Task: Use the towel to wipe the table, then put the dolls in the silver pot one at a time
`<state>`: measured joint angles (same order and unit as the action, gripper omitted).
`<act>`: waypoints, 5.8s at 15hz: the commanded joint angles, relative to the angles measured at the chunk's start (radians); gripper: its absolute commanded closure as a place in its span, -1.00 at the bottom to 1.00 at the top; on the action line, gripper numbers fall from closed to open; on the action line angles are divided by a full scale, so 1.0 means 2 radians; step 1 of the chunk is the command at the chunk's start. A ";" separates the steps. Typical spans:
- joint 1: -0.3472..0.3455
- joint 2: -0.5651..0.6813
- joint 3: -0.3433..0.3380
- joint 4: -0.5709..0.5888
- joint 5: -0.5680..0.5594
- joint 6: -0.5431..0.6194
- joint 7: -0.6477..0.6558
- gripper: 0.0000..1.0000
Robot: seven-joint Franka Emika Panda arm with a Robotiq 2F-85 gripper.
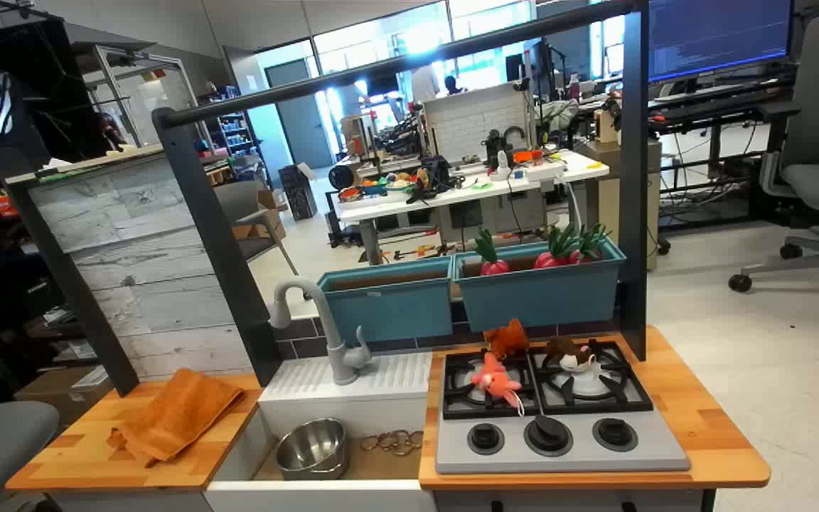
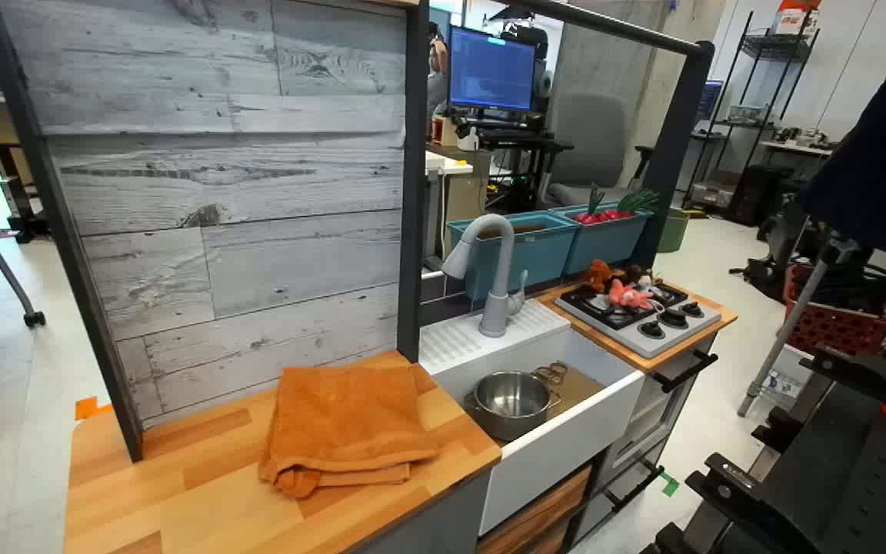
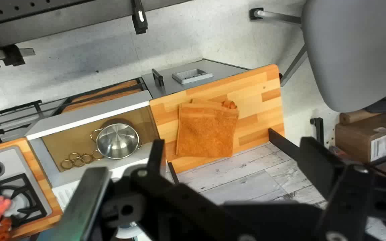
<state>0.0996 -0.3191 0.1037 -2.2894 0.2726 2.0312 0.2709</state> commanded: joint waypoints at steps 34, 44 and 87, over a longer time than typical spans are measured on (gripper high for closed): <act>0.052 0.348 -0.004 0.070 -0.266 0.037 -0.009 -1.00; 0.088 0.526 -0.033 0.234 -0.240 0.157 0.076 -1.00; 0.258 0.944 -0.089 0.718 -0.198 0.239 0.155 -1.00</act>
<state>0.5696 1.4275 -0.0633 -1.0510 -0.1193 2.5414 0.5372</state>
